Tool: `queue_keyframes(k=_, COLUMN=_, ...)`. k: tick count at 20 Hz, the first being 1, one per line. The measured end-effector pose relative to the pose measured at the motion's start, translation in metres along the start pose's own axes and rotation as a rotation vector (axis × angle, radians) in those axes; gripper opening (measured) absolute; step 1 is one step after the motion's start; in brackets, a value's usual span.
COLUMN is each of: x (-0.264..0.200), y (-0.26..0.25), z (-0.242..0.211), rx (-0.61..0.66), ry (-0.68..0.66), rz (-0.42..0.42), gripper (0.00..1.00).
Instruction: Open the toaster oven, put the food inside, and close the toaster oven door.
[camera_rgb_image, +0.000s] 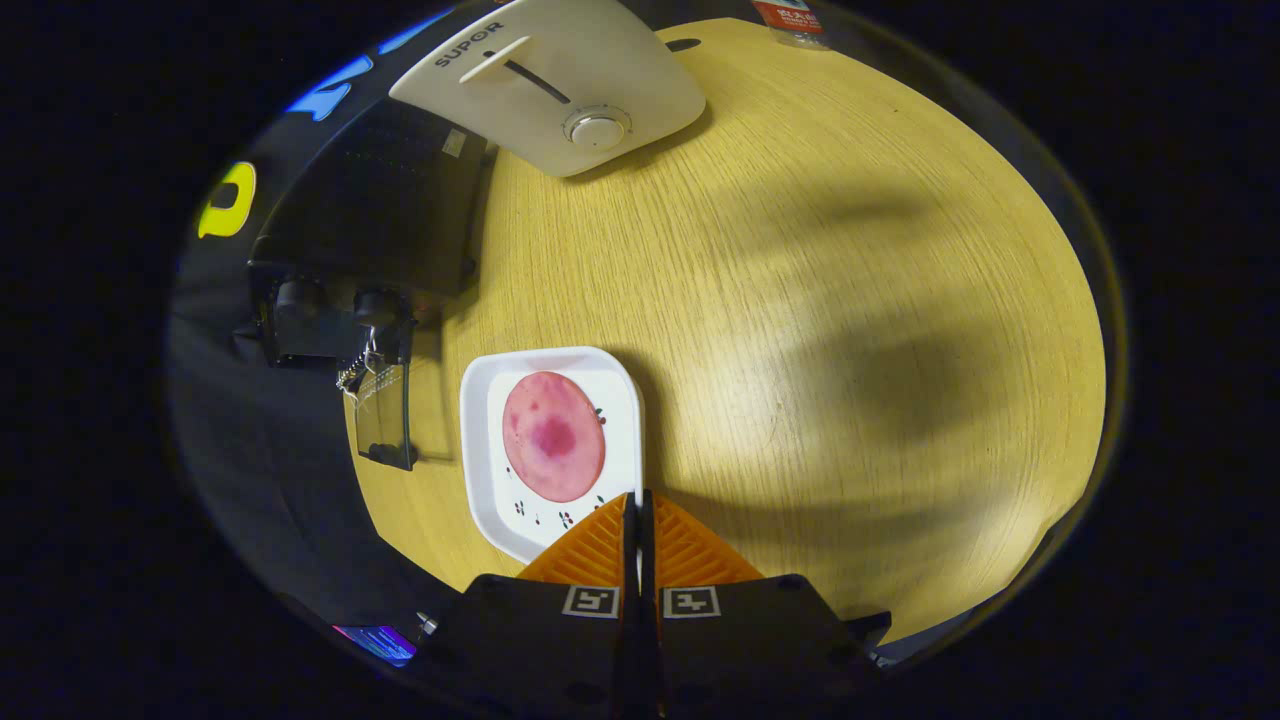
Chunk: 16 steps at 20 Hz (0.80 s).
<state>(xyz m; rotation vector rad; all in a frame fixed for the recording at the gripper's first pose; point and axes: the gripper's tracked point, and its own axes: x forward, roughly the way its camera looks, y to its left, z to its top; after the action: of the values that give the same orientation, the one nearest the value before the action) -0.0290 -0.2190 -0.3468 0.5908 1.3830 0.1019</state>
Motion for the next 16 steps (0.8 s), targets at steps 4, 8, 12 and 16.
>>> queue_keyframes(k=4, x=-0.016, y=0.011, z=-0.004, rx=0.004, ry=-0.019, rz=0.042, gripper=0.02)
queue_keyframes(k=8, x=-0.034, y=0.026, z=-0.006, rx=0.053, ry=-0.052, rz=0.095, gripper=0.02)
queue_keyframes(k=12, x=-0.055, y=0.039, z=-0.013, rx=0.073, ry=-0.105, rz=0.109, gripper=0.02)
queue_keyframes(k=16, x=-0.078, y=0.070, z=-0.028, rx=0.084, ry=-0.159, rz=0.148, gripper=0.02)
